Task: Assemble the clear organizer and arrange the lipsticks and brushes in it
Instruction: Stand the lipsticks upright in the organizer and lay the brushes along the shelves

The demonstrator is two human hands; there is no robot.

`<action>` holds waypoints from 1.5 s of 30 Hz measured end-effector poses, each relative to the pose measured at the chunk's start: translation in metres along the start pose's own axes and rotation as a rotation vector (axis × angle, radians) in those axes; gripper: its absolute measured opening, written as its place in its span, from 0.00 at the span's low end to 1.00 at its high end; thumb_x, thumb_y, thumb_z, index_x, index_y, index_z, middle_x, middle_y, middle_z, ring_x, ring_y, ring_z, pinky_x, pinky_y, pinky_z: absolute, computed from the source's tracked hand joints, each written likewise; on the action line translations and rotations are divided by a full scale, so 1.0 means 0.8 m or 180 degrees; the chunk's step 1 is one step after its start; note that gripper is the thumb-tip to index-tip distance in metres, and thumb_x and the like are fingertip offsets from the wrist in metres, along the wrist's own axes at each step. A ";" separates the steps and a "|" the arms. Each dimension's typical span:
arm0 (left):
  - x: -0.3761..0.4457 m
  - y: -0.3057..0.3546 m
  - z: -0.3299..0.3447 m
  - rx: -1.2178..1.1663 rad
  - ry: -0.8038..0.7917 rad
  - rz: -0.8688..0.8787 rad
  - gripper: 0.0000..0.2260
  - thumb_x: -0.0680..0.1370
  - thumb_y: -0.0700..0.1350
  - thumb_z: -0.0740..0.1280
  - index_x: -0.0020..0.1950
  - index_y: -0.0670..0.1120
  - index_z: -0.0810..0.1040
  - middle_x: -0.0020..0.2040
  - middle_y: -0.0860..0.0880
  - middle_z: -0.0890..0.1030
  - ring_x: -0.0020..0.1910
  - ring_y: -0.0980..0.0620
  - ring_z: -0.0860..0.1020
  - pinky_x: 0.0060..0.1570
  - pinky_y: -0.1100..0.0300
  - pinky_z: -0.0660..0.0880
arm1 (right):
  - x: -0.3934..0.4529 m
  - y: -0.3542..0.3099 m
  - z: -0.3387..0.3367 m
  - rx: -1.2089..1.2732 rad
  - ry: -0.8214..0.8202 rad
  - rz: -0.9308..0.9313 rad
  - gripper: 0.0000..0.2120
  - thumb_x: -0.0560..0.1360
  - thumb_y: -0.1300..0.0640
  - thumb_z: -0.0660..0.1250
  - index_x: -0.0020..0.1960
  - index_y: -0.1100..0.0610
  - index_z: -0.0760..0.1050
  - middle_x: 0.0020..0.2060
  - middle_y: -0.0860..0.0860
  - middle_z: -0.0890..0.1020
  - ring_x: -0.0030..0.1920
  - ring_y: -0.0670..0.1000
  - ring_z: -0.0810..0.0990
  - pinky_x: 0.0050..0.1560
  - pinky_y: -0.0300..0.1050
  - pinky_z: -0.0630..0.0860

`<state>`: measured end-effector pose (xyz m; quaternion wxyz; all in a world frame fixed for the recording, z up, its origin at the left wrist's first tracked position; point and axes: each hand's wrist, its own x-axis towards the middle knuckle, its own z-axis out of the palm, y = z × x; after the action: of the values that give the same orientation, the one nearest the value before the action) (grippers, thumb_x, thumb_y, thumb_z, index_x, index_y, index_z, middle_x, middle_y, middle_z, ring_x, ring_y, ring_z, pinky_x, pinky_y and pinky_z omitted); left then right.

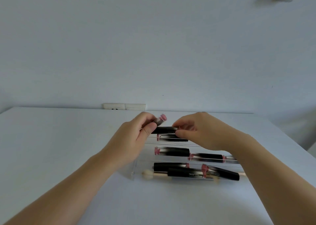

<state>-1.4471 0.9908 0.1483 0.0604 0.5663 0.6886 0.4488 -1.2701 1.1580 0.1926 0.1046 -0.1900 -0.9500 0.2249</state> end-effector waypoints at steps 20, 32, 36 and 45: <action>0.000 -0.011 -0.028 -0.0589 0.0111 -0.0189 0.11 0.78 0.43 0.74 0.47 0.60 0.79 0.50 0.58 0.87 0.51 0.59 0.85 0.52 0.68 0.75 | 0.009 -0.036 0.000 0.1433 0.0610 -0.0323 0.07 0.74 0.56 0.75 0.49 0.47 0.80 0.42 0.41 0.86 0.43 0.42 0.85 0.30 0.27 0.72; 0.003 -0.023 -0.026 -0.0380 0.0338 0.0062 0.23 0.73 0.42 0.78 0.62 0.62 0.78 0.47 0.57 0.87 0.49 0.57 0.85 0.54 0.66 0.77 | 0.025 -0.060 0.032 0.1165 0.0772 -0.0441 0.13 0.73 0.54 0.74 0.53 0.39 0.79 0.46 0.36 0.84 0.46 0.38 0.84 0.46 0.31 0.78; 0.002 -0.020 -0.026 -0.0412 0.0401 0.0091 0.30 0.72 0.41 0.79 0.66 0.69 0.74 0.48 0.60 0.87 0.49 0.59 0.85 0.54 0.69 0.77 | 0.027 -0.062 0.041 0.1175 0.0859 -0.0415 0.14 0.74 0.53 0.74 0.55 0.38 0.77 0.45 0.35 0.83 0.44 0.38 0.84 0.42 0.27 0.75; 0.000 -0.017 -0.029 -0.0226 0.0422 0.0151 0.29 0.73 0.42 0.78 0.66 0.69 0.76 0.49 0.64 0.86 0.49 0.63 0.85 0.56 0.68 0.77 | 0.016 -0.059 0.054 0.1072 0.1243 -0.0461 0.17 0.72 0.53 0.76 0.54 0.37 0.75 0.46 0.35 0.82 0.43 0.39 0.84 0.43 0.28 0.76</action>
<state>-1.4705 0.9788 0.1528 0.0241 0.5489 0.6611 0.5109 -1.3090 1.1073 0.1782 0.3318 -0.1412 -0.8721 0.3308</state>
